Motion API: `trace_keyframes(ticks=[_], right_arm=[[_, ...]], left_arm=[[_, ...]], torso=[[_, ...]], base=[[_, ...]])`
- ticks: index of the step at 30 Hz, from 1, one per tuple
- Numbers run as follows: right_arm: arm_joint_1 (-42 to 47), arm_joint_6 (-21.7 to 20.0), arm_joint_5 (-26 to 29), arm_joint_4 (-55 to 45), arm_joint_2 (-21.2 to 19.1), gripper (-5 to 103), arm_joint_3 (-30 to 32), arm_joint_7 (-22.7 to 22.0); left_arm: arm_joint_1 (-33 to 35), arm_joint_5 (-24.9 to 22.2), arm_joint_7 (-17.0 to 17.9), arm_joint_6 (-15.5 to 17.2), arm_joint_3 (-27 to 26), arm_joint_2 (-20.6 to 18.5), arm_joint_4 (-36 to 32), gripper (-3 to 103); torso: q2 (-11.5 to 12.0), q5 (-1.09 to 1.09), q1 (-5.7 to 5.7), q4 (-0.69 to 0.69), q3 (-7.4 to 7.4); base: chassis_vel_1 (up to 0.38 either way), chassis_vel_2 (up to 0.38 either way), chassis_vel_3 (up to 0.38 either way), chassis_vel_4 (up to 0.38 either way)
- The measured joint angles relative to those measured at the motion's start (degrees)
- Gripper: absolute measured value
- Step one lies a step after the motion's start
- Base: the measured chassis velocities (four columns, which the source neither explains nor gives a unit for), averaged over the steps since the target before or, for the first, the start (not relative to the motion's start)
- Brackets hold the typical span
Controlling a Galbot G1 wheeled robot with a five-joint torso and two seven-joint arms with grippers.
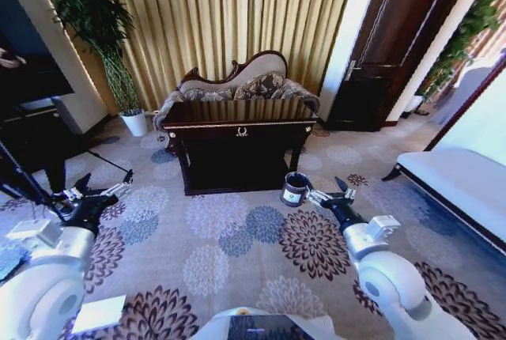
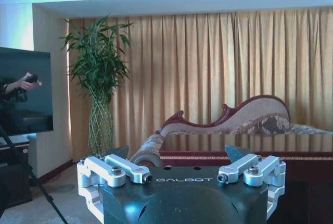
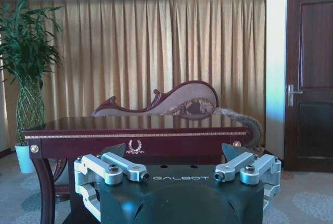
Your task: Move to the front of the table and place the trash on the table into the trash bin.
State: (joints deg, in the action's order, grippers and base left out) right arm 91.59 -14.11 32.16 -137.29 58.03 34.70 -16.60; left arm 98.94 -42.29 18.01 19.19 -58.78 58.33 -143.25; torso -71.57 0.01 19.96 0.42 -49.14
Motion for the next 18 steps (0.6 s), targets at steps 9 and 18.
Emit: trace_keyframes(ticks=[9, 18], right_arm=[[0.53, 0.25, -1.44, 0.79, 0.1, 100, 0.11, -0.06], [0.64, 0.26, -1.48, 0.8, 0.15, 100, 0.14, -0.11]], left_arm=[[0.03, 0.99, 0.11, 0.12, 0.74, 0.62, 0.01, 100], [0.1, 1.2, 0.12, 0.35, 0.65, 0.66, 0.01, 100]], torso=[[0.1, -0.02, 0.15, 0.02, -0.06], [0.04, 0.0, 0.05, 0.01, -0.03]], base=[[-0.014, 0.005, -0.008, -0.01], [0.0, 0.0, 0.0, 0.0]])
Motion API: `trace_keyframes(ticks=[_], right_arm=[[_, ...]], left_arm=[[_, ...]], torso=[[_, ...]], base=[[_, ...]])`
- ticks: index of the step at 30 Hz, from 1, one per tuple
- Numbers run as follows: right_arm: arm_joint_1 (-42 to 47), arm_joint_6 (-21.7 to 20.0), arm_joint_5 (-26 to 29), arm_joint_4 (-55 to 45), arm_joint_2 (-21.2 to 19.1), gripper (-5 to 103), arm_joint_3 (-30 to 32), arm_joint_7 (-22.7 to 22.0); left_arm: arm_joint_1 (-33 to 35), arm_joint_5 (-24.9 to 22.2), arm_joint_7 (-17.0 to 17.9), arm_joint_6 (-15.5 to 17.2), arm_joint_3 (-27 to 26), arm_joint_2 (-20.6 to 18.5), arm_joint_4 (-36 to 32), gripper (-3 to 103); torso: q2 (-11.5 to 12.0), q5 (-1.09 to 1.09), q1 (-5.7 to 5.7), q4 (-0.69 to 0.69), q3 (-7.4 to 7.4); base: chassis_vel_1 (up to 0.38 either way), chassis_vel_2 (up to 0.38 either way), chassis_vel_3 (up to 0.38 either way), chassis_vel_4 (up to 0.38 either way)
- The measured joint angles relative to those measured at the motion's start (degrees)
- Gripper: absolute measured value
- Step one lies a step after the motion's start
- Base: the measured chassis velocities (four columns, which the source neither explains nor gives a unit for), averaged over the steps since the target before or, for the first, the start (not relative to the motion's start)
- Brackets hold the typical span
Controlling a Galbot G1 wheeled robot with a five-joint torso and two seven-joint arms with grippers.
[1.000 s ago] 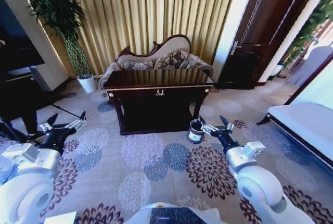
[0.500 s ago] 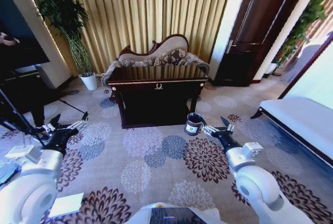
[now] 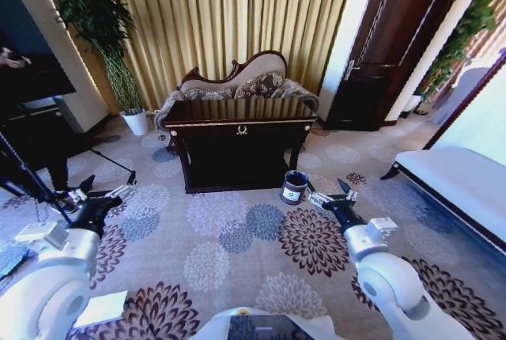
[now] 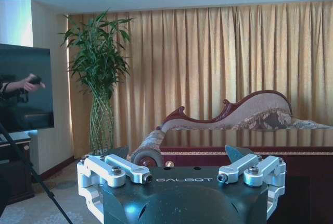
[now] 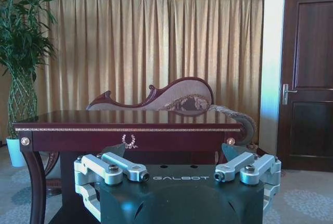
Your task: Move to the front of the table and place the trash on the table into the trash bin.
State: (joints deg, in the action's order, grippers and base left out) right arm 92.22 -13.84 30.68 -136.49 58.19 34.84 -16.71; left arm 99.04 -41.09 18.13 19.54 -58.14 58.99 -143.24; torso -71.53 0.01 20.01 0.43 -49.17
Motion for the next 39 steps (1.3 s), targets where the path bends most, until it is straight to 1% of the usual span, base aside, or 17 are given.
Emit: trace_keyframes(ticks=[39], right_arm=[[-0.03, -0.02, 0.09, -0.08, 0.01, 100, 0.03, -0.08]], left_arm=[[0.01, -0.03, 0.08, 0.11, -0.08, -0.02, 0.0, 100]], torso=[[0.01, 0.0, 0.02, 0.0, 0.0]], base=[[0.0, 0.0, 0.0, 0.0]])
